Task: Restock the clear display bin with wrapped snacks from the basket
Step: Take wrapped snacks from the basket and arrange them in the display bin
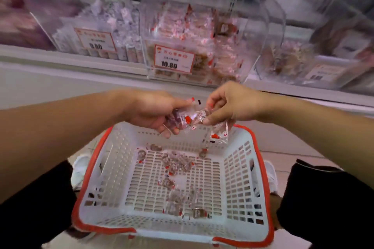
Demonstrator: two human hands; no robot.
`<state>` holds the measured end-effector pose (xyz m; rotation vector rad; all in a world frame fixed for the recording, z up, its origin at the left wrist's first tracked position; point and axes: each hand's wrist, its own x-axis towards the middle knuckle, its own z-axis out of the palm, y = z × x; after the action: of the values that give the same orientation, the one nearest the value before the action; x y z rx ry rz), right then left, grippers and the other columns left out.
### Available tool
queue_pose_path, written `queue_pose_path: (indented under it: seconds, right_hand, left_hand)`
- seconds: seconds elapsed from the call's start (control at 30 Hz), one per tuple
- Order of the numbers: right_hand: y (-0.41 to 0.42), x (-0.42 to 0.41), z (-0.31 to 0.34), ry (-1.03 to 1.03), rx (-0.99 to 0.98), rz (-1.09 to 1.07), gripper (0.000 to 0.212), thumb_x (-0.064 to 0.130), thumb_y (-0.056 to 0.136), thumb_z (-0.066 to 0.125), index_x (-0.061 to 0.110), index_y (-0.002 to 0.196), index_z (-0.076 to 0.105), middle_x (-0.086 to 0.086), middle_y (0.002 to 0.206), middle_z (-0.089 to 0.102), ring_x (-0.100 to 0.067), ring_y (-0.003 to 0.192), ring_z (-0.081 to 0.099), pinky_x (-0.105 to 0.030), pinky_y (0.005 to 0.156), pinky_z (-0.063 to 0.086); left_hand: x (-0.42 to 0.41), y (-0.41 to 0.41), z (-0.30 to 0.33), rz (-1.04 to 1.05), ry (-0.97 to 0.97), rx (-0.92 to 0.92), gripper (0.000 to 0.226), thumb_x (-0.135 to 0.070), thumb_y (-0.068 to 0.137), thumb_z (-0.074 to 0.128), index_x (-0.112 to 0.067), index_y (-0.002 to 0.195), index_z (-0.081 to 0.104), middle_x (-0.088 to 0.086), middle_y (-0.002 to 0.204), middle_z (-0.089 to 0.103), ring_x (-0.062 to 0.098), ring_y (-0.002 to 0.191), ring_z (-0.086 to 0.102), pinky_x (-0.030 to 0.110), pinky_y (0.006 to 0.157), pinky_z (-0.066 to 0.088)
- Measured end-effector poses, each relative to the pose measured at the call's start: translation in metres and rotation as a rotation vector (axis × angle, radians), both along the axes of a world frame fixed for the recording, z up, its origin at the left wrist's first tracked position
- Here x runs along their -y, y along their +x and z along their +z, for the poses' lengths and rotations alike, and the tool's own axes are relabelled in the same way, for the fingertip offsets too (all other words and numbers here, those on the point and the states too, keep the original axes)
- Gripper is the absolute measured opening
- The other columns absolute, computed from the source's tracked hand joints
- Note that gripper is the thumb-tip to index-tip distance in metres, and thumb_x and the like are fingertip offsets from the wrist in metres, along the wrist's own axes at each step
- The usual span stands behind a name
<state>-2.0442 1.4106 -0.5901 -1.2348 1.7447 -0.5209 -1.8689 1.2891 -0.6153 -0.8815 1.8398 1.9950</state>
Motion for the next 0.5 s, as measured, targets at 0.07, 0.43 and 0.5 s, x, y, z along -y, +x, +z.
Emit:
queue_pose_path:
  seconds: [0.07, 0.43, 0.5]
  right_hand:
    - [-0.004, -0.002, 0.026, 0.018, 0.051, -0.048, 0.022, 0.019, 0.066, 0.088, 0.013, 0.074, 0.069, -0.006, 0.065, 0.069, -0.014, 0.055, 0.061, -0.021, 0.047, 0.049]
    - [-0.004, 0.016, 0.053, 0.229, 0.320, -0.229, 0.011, 0.011, 0.067, 0.080, 0.017, 0.068, 0.070, -0.002, 0.068, 0.064, -0.005, 0.051, 0.059, -0.014, 0.042, 0.049]
    - [-0.004, 0.016, 0.052, 0.212, 0.356, -0.261, 0.016, 0.015, 0.061, 0.079, 0.016, 0.071, 0.067, -0.001, 0.068, 0.063, -0.005, 0.052, 0.058, -0.013, 0.042, 0.050]
  left_hand:
    - [-0.002, 0.003, 0.025, 0.021, -0.002, -0.060, 0.033, -0.041, 0.094, 0.051, -0.009, 0.095, 0.060, 0.004, 0.066, 0.060, 0.014, 0.059, 0.061, 0.029, 0.054, 0.054]
    - [-0.009, -0.007, 0.041, -0.192, 0.002, -0.183, 0.014, -0.025, 0.088, 0.058, -0.016, 0.097, 0.053, 0.008, 0.088, 0.053, 0.014, 0.079, 0.053, 0.028, 0.070, 0.052]
    - [-0.008, -0.007, 0.042, -0.197, 0.084, -0.189, 0.013, -0.028, 0.082, 0.063, -0.020, 0.092, 0.065, 0.004, 0.086, 0.058, 0.015, 0.082, 0.054, 0.030, 0.072, 0.054]
